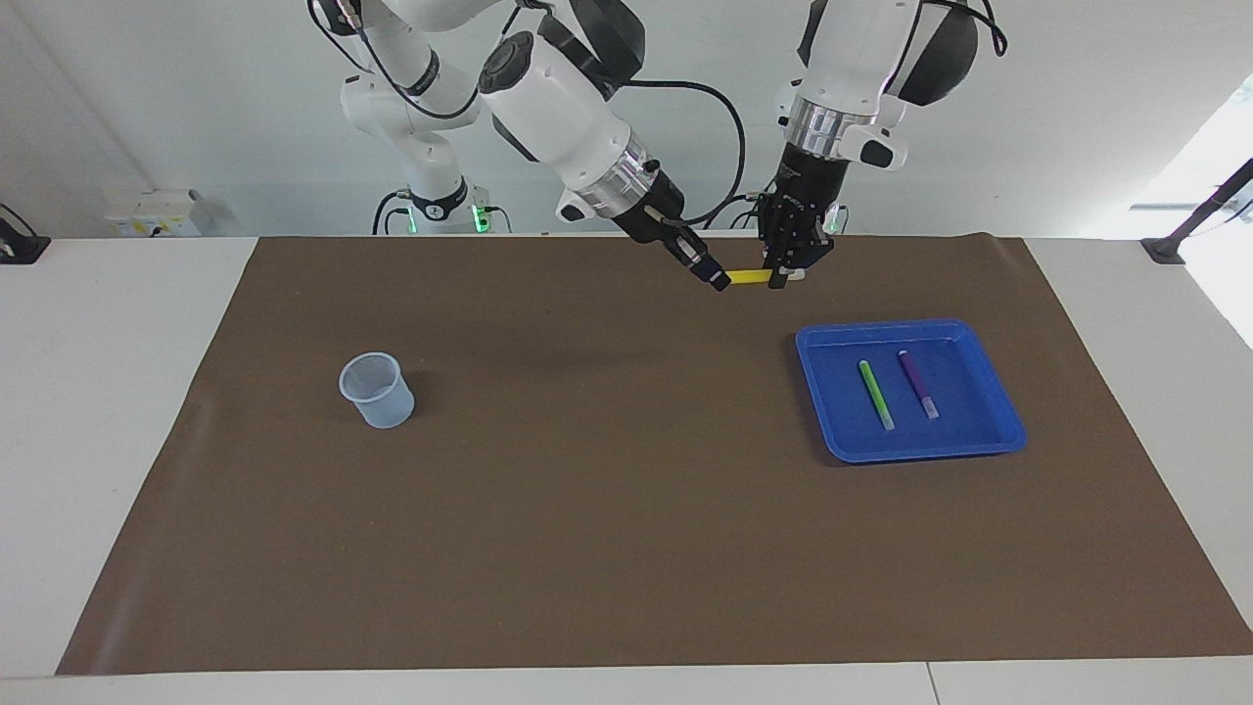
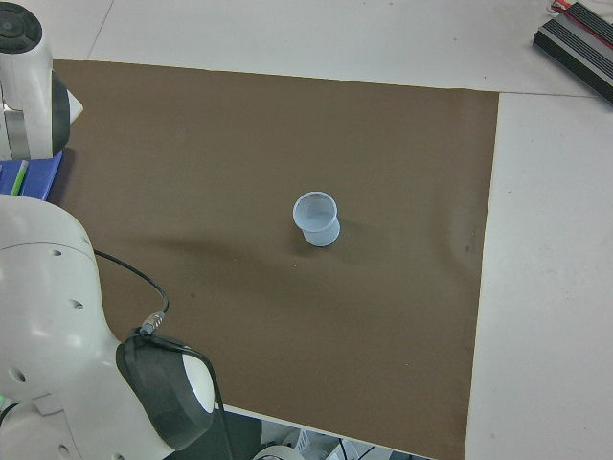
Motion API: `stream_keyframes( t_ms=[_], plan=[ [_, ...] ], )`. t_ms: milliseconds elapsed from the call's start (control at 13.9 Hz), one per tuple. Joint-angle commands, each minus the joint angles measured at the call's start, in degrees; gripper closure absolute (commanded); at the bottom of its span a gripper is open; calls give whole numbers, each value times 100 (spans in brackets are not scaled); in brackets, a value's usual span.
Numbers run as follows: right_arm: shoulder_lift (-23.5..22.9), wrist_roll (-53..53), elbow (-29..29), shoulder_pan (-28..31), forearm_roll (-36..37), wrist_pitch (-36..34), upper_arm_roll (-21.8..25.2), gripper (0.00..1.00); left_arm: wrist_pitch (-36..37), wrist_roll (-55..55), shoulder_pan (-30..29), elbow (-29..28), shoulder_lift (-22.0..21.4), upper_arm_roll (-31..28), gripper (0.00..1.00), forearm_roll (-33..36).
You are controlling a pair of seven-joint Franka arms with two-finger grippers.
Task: Right arm passes pens to left for tray arrangement
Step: 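Pass the yellow pen from the right gripper to the left gripper, then lower the yellow pen into the tray with the left gripper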
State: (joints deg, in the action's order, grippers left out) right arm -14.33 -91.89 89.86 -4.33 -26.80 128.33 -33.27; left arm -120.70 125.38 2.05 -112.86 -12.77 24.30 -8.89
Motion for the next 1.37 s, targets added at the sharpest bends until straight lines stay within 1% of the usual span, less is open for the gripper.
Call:
stream_keyframes(
  t_ms=[0, 144, 216, 288, 360, 432, 504, 576, 720, 864, 936, 1081, 1225, 1297],
  plan=[
    [-17, -30, -56, 29, 270, -89, -31, 0, -121, 206, 58, 10, 55, -48, 100, 142],
    [0, -22, -30, 64, 832, -159, 31, 0, -130, 206, 50, 10, 64, -48, 100, 142],
    [35, -4, -29, 82, 983, -290, 109, 0, -130, 206, 24, 10, 64, -48, 100, 142],
    [149, 161, -29, 82, 1106, -543, 380, 0, -138, 163, -12, 10, 64, -48, 100, 142],
    [298, 589, 40, 73, 1116, -824, 609, 0, -138, 93, -38, 10, 90, -48, 100, 142],
    [500, 1098, 224, 73, 1116, -1062, 855, 0, -147, -100, -151, 10, 125, -74, 100, 142],
    [771, 1634, 521, 73, 1116, -1212, 1197, 0, -147, -554, -396, 1, 134, -83, 100, 133],
    [974, 2170, 785, 73, 1116, -1318, 1426, 0, -112, -1046, -590, -25, 134, -92, 100, 72],
    [1300, 3338, 1260, 64, 1142, -1660, 1953, 0, -42, -2371, -985, -130, 134, -118, 100, -356],
    [1547, 4936, 1770, 55, 1247, -1776, 2603, 0, 220, -3873, -1433, -341, 117, -118, 100, -779],
    [1600, 5571, 1894, 55, 1422, -1768, 2876, 0, 387, -4499, -1679, -368, 143, -118, 100, -929],
    [1627, 6758, 1966, 47, 1905, -1776, 3316, 0, 625, -5817, -2041, -394, 283, -118, 100, -992],
    [1600, 7551, 1922, 47, 2283, -1741, 3659, 0, 757, -7284, -2409, -552, 380, -127, 100, -992],
    [1565, 7824, 1896, 55, 2442, -1689, 3731, 0, 862, -8178, -2603, -553, 563, -136, 100, -983]
  ],
)
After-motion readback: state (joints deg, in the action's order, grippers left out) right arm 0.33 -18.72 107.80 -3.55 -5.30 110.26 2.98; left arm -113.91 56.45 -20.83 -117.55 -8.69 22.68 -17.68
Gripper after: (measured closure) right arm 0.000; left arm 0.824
